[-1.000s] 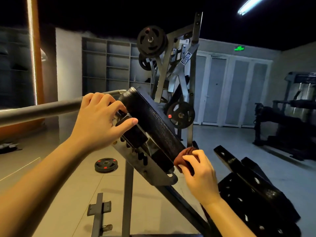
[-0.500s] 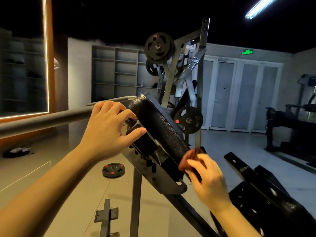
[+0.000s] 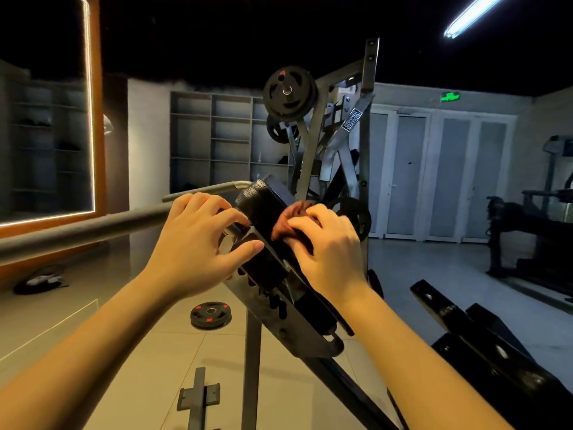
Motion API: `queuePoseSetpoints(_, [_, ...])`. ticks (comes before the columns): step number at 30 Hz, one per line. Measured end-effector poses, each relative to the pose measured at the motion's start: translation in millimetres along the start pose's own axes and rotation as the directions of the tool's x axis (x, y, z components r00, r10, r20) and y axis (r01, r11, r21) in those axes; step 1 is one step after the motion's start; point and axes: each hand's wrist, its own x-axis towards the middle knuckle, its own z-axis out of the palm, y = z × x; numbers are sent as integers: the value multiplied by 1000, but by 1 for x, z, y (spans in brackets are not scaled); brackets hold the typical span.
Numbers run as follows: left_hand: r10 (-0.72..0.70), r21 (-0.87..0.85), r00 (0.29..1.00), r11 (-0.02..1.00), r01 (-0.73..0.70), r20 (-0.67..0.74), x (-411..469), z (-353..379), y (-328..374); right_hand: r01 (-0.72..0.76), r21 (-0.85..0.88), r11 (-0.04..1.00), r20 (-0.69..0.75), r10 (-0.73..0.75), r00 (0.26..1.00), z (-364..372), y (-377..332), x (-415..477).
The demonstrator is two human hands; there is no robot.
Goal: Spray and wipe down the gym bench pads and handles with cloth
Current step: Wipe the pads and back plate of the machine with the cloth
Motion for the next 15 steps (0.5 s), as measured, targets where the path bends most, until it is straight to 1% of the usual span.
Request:
queuePoseSetpoints(3, [-12, -11, 1000, 1000, 12, -14, 0, 2, 0, -19, -54, 998, 22, 20, 1000, -15, 28, -67])
queuePoseSetpoints(5, [-10, -1, 1000, 1000, 10, -7, 1, 3, 1, -53, -117, 992, 88, 64, 994, -29, 43, -111])
queuePoseSetpoints(7, [-15, 1, 1000, 1000, 15, -7, 0, 3, 2, -149, -151, 977, 188, 177, 966, -42, 49, -137])
queuePoseSetpoints(8, [-16, 1, 1000, 1000, 16, -8, -1, 3, 2, -227, -132, 965, 228, 252, 940, -48, 50, -141])
queuePoseSetpoints(9, [-15, 1, 1000, 1000, 15, -9, -1, 3, 3, -330, -74, 941, 248, 338, 908, -55, 47, -138])
queuePoseSetpoints(10, [-17, -2, 1000, 1000, 17, -13, -1, 3, 3, -446, 48, 894, 261, 419, 869, -61, 42, -132])
queuePoseSetpoints(11, [-21, -8, 1000, 1000, 21, -19, -3, 4, 4, -543, 199, 816, 271, 487, 830, -67, 35, -123])
queuePoseSetpoints(13, [-27, -17, 999, 1000, 26, -34, -4, 4, 5, -662, 438, 609, 306, 591, 746, -77, 22, -101])
queuePoseSetpoints(15, [-24, -5, 999, 1000, 24, -24, -2, 2, 6, -745, 563, 357, 447, 627, 638, -82, 15, -80])
